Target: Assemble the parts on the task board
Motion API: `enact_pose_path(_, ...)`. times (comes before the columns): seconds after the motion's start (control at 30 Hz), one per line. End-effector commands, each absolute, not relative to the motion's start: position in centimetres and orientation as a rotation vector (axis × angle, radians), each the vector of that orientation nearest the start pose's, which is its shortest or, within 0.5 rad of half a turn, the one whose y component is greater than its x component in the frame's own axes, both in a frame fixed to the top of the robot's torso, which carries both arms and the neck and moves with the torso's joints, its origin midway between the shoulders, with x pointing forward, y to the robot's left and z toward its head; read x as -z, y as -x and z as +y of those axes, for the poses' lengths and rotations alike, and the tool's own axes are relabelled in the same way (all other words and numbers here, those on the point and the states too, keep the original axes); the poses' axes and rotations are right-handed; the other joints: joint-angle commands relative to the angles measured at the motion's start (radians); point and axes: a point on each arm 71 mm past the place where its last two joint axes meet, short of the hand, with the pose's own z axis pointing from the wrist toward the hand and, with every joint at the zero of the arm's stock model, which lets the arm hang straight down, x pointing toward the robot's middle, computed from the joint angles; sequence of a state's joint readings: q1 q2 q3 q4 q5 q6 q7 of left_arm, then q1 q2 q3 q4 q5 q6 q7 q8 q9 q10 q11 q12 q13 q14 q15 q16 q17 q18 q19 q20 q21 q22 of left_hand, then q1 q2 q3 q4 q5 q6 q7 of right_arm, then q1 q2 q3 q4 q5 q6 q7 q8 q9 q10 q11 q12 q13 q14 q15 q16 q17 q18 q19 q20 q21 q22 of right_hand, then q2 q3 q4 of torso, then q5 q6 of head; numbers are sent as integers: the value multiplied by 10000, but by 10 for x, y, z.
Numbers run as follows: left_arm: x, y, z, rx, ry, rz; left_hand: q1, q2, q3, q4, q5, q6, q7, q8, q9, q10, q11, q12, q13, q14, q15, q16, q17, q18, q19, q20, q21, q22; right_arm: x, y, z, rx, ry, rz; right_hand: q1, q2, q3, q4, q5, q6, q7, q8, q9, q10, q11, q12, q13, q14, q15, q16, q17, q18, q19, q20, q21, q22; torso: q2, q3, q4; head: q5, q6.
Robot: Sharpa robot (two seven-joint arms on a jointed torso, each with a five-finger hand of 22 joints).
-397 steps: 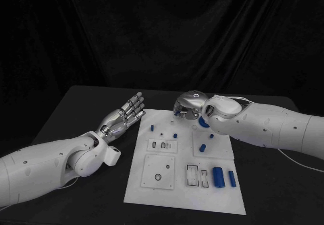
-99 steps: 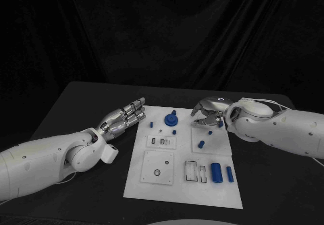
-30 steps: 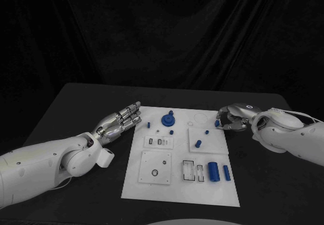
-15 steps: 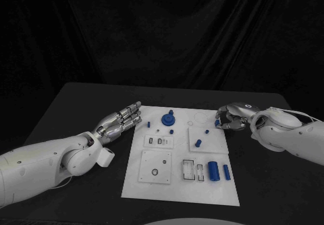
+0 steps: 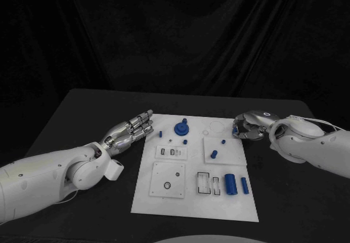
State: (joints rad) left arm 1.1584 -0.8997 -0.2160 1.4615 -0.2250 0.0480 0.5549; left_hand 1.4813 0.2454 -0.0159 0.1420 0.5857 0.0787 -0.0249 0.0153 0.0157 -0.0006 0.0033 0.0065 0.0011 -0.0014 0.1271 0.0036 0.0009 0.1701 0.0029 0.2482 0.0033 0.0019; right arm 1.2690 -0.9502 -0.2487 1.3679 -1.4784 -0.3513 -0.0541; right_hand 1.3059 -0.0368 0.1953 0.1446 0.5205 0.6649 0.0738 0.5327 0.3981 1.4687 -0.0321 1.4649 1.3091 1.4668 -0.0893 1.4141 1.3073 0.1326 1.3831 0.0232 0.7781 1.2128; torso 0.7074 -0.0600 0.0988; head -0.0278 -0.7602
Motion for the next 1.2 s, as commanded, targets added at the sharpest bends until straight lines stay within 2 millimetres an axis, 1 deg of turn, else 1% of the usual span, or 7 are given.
enact_pose_path(0.03, 249, -448, 233, 17435, 8202, 17001, -48, 68, 48, 1, 4, -6, 49, 55, 9, 6, 81, -65, -11, 14, 85, -36, -9, 96, 6, 61, -6, 5, 228, -489, -309, -3582, 1769, 17430, 153, -3, 200, -74, 332, 284, -36, 157, 53, 584, -2, 50, 1646, 687, -31, 29, 515, 36, 54, -33, -82, 26, -2, -8, 3, 20, -12)
enact_pose_path(0.3, 250, -448, 233, 17423, 8215, 17025, -52, 69, 60, -9, 2, -5, 60, 55, 9, 6, 94, -65, -11, 14, 96, -36, -9, 95, 7, 69, -5, 6, 226, -489, -308, -3717, 1809, 17196, 206, -11, 411, -245, 80, 940, -140, 564, 279, 602, -61, 87, 1683, 685, -74, 61, 509, 32, 67, -67, -89, 103, -2, -5, 5, 19, -39)
enact_pose_path(0.57, 250, -448, 234, 17399, 8228, 17019, -52, 69, 60, -9, 2, -5, 60, 55, 9, 6, 94, -65, -11, 14, 96, -36, -9, 95, 7, 69, -5, 6, 221, -485, -306, -4019, 1785, 16583, 145, -39, 432, -253, -89, 1118, -181, 637, 339, 610, -82, 96, 1691, 680, -95, 58, 482, 21, 88, -86, -40, 159, -5, -3, 1, 77, -21)
enact_pose_path(0.7, 250, -448, 235, 17356, 8244, 17015, -57, 67, 71, -20, 0, -4, 68, 55, 9, 6, 107, -65, -11, 14, 105, -36, -9, 94, 11, 78, -2, 8, 213, -477, -300, -4333, 1693, 16151, 138, -67, 442, -265, -162, 1216, -202, 650, 353, 620, -67, 111, 1704, 679, -91, 57, 471, 16, 99, -89, -25, 180, -7, -2, -15, 162, -27)
enact_pose_path(0.83, 251, -448, 235, 17329, 8254, 17016, -57, 67, 71, -20, 0, -4, 68, 55, 9, 6, 107, -65, -11, 14, 105, -36, -9, 94, 11, 78, -2, 8, 193, -470, -280, -5013, 1782, 15534, 56, -136, 453, -232, -824, 1506, -223, 512, 323, 644, 16, 141, 1732, 683, -30, 84, 468, -1, 126, -54, -3, 248, -9, -3, -17, 198, -102)
enact_pose_path(1.0, 251, -448, 233, 17342, 8246, 17032, -59, 64, 73, -24, -1, 2, 70, 56, 11, 6, 113, -65, -11, 14, 109, -36, -9, 94, 14, 81, 0, 10, 180, -456, -249, -5966, 2047, 15185, 77, -145, 494, -251, -962, 1776, -236, 441, 311, 648, 38, 145, 1735, 681, -10, 91, 454, 4, 128, -34, -37, 267, -27, -2, -11, 227, -158)
enact_pose_path(1.2, 251, -448, 233, 17350, 8244, 17050, -59, 64, 73, -24, -1, 2, 70, 56, 11, 6, 113, -65, -11, 14, 109, -36, -9, 94, 14, 81, 0, 10, 177, -446, -207, -6989, 2659, 15430, 119, -173, 521, -292, -952, 1885, -254, 392, 308, 659, 21, 172, 1762, 679, -20, 91, 443, 6, 136, -36, -25, 287, -37, -15, 10, 214, -219)
